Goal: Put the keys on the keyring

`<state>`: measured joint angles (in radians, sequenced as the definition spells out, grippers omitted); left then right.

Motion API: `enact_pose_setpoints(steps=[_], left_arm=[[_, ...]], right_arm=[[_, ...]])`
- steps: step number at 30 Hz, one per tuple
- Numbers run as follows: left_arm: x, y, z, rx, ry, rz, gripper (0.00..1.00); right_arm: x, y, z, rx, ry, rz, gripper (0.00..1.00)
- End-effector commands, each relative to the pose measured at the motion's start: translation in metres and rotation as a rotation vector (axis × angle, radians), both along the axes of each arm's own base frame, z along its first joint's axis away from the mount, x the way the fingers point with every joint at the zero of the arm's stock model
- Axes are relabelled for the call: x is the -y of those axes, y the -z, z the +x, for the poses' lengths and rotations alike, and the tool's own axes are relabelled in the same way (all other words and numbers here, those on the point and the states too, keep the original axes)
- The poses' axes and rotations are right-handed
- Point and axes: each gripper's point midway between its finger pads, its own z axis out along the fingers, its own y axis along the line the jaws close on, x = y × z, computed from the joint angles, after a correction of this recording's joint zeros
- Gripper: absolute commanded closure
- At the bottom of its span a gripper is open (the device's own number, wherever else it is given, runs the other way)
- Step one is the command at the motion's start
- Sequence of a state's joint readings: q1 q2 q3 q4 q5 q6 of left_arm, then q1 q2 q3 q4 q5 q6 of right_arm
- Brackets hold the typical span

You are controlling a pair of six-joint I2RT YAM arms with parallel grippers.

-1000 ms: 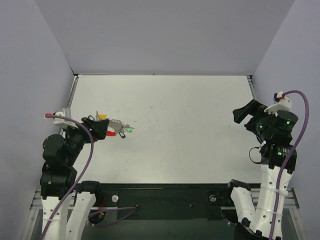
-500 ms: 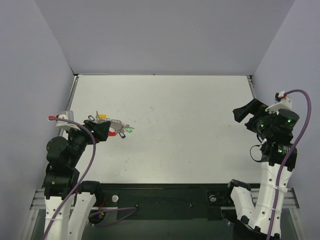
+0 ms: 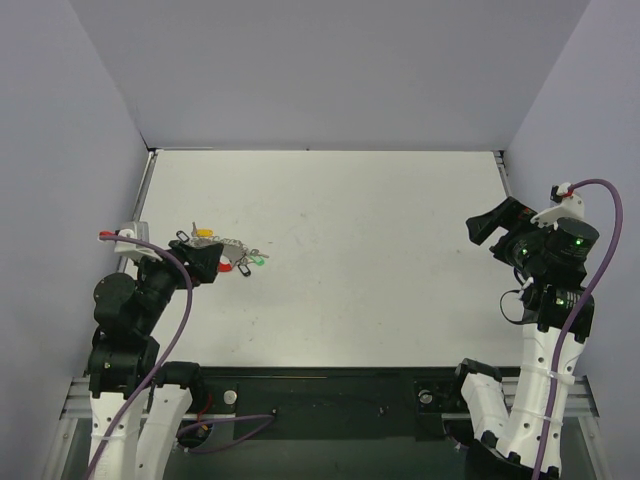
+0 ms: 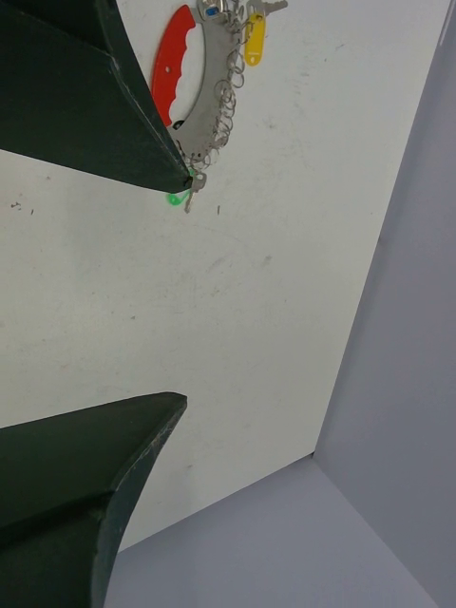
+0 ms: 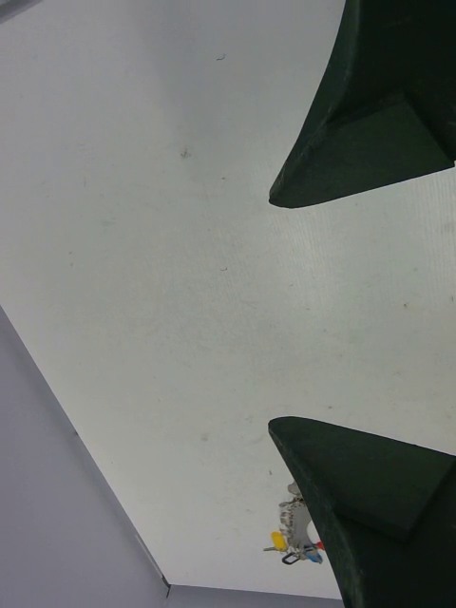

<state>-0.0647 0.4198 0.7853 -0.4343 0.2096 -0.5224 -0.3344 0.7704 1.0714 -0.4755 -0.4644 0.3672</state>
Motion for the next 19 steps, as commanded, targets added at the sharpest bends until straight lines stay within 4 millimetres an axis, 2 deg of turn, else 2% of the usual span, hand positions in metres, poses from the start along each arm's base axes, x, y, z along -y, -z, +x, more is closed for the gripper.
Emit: enact_pose_setpoints(steps=[1,9,19], left_arm=[[0.0056,-0.0140,0.0007,0.055,0.027,-0.019,0.03],[0.0075,-0.0216,-0.0035,0.079,0.041,-0.019,0.03],[0.0070,-0.0181,-0.0029,0.062,0.038,-0.017,0.03]], right_arm=[[0.0030,-0.0028,0.0008,0.014,0.012,-0.006,0.14],[0.0043,-0.0022,0.0012,0.010,0.015,-0.013,0.14],[0.0089,-0.0021,0.0000,0.008,0.039,-0.027,0.14]])
